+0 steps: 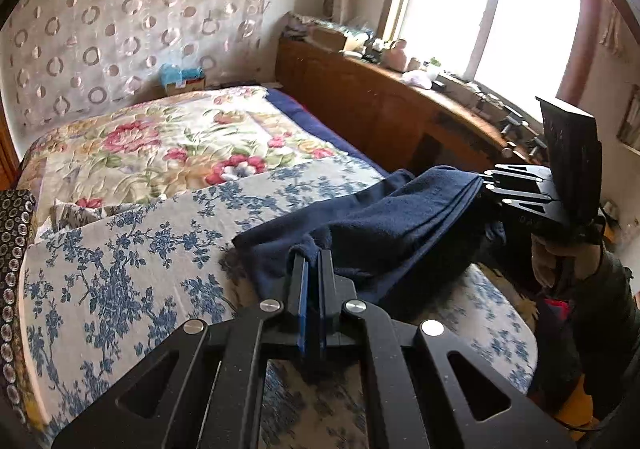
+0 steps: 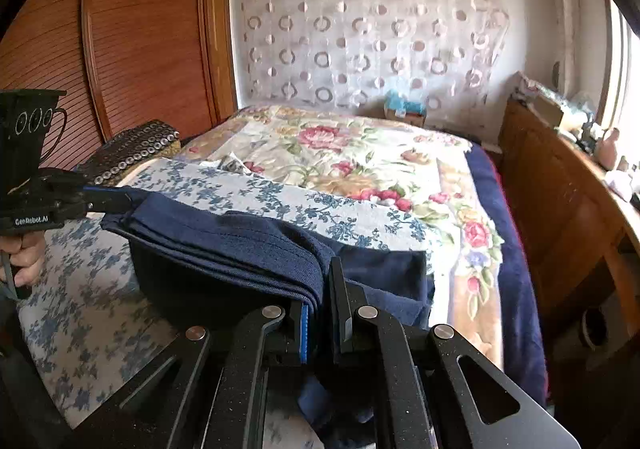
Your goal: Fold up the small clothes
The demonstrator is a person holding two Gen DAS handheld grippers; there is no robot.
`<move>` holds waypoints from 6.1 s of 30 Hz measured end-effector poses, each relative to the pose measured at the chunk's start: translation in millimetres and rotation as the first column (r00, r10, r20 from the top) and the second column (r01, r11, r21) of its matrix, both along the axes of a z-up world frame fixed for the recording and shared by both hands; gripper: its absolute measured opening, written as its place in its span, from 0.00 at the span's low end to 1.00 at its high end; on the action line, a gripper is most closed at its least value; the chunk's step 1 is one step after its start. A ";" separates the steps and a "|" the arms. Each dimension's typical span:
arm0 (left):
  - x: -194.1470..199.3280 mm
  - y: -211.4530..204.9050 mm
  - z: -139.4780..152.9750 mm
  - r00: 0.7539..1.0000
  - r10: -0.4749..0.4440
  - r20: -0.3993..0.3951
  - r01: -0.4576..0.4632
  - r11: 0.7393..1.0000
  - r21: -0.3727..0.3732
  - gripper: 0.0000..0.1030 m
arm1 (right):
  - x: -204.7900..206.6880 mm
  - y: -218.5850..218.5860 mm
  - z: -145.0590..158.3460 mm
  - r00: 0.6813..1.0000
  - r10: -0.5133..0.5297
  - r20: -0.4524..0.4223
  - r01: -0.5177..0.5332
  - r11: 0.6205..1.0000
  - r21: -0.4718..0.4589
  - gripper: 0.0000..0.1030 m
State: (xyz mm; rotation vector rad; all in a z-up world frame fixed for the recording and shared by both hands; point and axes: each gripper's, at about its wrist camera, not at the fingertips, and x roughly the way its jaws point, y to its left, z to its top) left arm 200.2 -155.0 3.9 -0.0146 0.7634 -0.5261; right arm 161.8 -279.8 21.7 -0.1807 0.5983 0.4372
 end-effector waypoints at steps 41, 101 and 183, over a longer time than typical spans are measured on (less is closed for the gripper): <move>69.0 -2.7 -58.1 0.991 -0.022 -0.134 0.036 0.994 0.100 0.74 | 85.7 5.7 42.1 0.990 -0.128 -0.053 0.126 0.991 -0.031 0.47; 107.3 -4.0 -80.5 0.973 -0.043 -0.225 0.033 0.998 -0.049 0.23 | 72.0 -42.2 -6.1 0.931 -0.198 -0.307 0.231 0.970 0.074 0.38; -108.5 347.1 -55.7 0.717 0.690 0.093 -0.685 0.723 -0.083 0.12 | 248.8 325.6 73.0 0.879 0.467 0.097 -0.450 0.879 -0.156 0.53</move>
